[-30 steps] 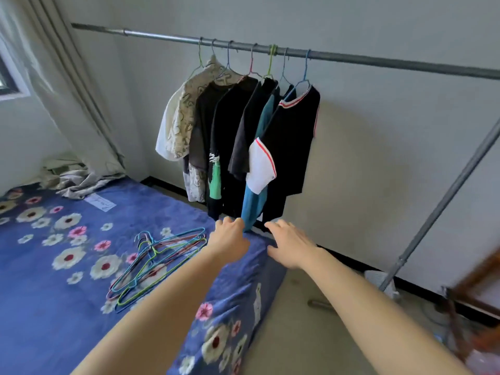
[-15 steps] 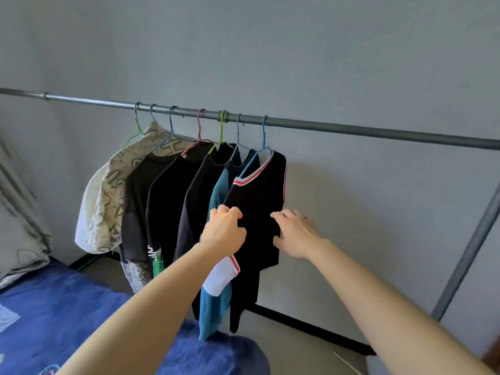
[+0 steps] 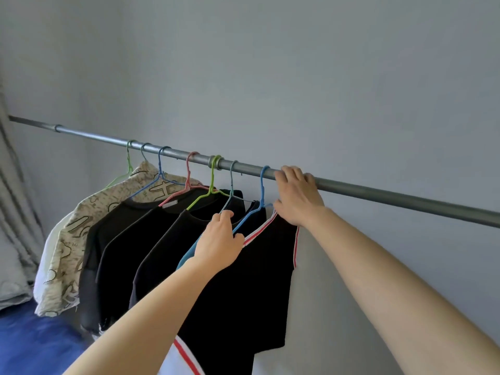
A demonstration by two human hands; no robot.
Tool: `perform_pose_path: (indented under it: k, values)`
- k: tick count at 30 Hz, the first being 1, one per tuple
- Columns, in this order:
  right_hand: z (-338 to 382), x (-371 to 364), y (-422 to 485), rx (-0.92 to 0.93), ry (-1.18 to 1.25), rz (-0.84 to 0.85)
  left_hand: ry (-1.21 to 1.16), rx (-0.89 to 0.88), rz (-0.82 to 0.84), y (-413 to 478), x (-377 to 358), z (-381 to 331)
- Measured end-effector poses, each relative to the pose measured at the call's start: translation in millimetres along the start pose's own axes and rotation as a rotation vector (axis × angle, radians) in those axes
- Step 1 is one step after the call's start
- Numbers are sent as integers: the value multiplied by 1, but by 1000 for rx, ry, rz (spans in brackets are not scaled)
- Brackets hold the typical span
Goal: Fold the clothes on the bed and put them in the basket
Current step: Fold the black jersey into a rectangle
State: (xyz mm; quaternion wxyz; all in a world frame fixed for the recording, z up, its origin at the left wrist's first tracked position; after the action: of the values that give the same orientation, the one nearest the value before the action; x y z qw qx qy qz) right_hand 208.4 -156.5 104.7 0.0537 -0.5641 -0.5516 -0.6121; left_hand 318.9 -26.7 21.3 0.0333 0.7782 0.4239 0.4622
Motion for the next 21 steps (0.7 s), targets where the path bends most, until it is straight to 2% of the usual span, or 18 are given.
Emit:
perform_pose_path:
  k: [5, 11, 18, 21]
  values:
    - [-10, -20, 40, 18, -3, 2, 90, 115, 60, 20, -26, 6]
    - [-10, -38, 39, 5, -221, -181, 31, 205, -21, 28, -35, 9]
    - [-9, -43, 42, 12, -194, -233, -22, 204, -193, 29, -5, -14]
    - [-10, -40, 38, 13, -132, -253, -120, 245, -162, 23, 8, -22]
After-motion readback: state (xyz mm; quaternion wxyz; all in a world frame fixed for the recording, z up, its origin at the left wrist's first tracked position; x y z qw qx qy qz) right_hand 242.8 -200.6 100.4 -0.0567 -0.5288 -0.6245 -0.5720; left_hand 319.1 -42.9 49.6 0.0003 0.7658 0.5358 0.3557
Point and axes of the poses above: each hand's wrist, its own y-axis towards the middle knuckle, its own x-axis out of the back of the hand, z = x × y, the point moved 3 cm from there along y, towards the middle knuckle, and after that the axes turned 9 degrees about -z, right-handed, at the moved point
